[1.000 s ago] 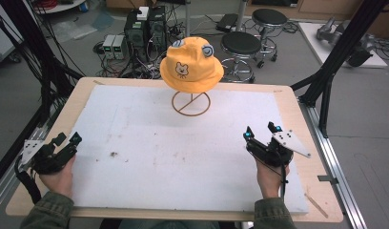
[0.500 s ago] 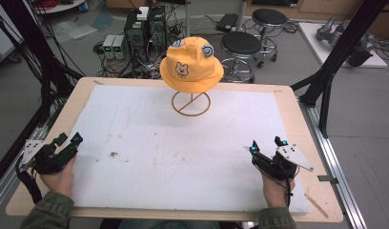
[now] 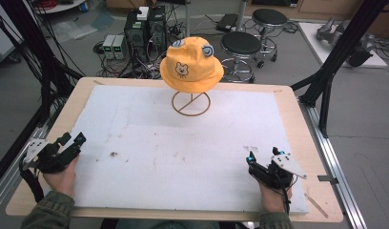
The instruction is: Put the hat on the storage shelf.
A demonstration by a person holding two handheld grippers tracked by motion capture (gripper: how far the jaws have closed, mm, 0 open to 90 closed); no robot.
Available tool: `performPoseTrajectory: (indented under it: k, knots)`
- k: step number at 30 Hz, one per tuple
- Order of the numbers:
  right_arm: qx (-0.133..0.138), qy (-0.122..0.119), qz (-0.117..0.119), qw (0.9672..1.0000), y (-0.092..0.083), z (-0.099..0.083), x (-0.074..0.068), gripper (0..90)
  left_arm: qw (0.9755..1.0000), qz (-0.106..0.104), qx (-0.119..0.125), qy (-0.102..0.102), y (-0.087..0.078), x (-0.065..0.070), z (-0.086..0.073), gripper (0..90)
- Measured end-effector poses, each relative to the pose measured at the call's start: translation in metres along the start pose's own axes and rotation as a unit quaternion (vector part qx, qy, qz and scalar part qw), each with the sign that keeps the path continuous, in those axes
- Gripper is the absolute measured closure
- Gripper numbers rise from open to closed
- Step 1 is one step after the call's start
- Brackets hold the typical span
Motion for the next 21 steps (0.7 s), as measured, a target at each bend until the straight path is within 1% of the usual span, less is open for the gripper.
performPoseTrajectory:
  k: [3,5,10,14,15,21]
  knots:
    - [0.002,0.035,-0.006,0.9994,-0.0012,-0.0021,0.0078,16.1,1.0000,0.000,-0.003,0.000,0.0013,-0.0003,-0.0005,41.5]
    - [0.003,0.041,-0.007,0.9991,-0.0003,-0.0042,0.0108,16.0,1.0000,0.002,-0.004,0.000,0.0013,-0.0006,-0.0005,41.6]
    - [-0.005,0.035,-0.010,0.9993,0.0015,-0.0081,0.0120,16.0,1.0000,0.002,-0.005,0.002,0.0012,0.0002,-0.0008,41.6]
    - [-0.002,0.030,-0.011,0.9995,0.0020,-0.0078,0.0114,16.0,1.0000,0.002,-0.005,0.001,0.0014,0.0003,-0.0009,41.6]
    - [-0.004,0.032,-0.010,0.9994,0.0016,-0.0078,0.0106,16.1,1.0000,0.001,-0.005,0.001,0.0016,0.0002,-0.0010,41.6]
    - [-0.011,0.026,-0.008,0.9996,0.0020,-0.0099,0.0103,16.0,1.0000,0.000,-0.007,-0.005,0.0037,0.0002,-0.0018,41.6]
Point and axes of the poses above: each handheld gripper's, and its own axes: y roughly forward along the jaws, z roughly out of its top, x roughly to its right, the point moved 4 cm from there along y, roughly forward along the jaws, and after that the axes turned 1 degree about -x, right-handed, at the moved point
